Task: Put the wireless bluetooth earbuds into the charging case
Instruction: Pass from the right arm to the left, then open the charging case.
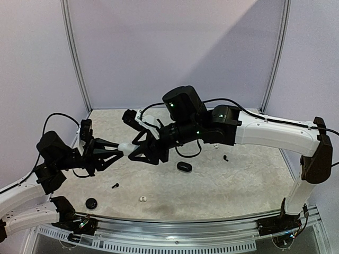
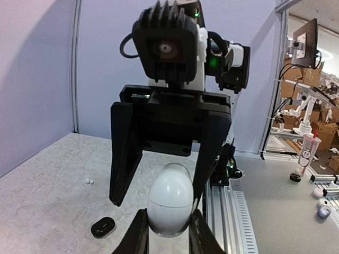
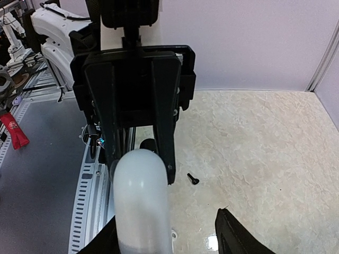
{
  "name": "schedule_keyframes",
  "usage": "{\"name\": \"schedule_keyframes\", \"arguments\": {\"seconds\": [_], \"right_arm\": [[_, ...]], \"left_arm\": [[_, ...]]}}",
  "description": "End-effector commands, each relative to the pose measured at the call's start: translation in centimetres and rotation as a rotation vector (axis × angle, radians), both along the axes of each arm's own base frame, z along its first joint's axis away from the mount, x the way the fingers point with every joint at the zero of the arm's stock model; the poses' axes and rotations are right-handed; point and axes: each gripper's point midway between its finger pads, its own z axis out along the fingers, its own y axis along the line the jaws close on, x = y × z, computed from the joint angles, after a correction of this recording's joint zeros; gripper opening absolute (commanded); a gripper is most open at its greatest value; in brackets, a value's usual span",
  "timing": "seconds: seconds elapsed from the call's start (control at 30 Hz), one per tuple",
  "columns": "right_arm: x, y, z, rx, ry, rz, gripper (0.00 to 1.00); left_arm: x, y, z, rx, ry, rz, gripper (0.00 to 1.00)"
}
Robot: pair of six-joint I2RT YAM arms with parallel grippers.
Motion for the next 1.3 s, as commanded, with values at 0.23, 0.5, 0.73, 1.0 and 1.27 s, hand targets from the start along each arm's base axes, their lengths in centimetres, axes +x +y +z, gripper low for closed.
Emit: {"name": "schedule_keyframes", "arguments": {"seconds": [0.23, 0.5, 0.73, 1.0, 1.27], "right_arm": [[2.2, -0.3, 2.0, 0.039, 0.036, -0.104, 0.53], [2.1, -0.5, 2.2, 0.043, 0.056, -0.094, 0.53], [2.3, -0.7, 1.6, 0.03, 0.092, -0.094, 0.54], [2.9, -0.8, 0.4, 0.002, 0.106, -0.109, 0.54], [3.9, -1.1, -0.2, -0.006, 0.184, -0.127, 0.54]], "left_arm": [[-2.3, -0.2, -2.5, 0.115, -0.165, -0.108, 0.0], [-2.2, -0.2, -3.0, 0.136, -0.209, -0.097, 0.0], [-2.6, -0.1, -4.0, 0.174, -0.238, -0.117, 0.0], [-2.6, -0.2, -3.4, 0.161, -0.25, -0.113, 0.0], [-1.4, -0.2, -3.7, 0.107, -0.049, -0.065, 0.0]]}}
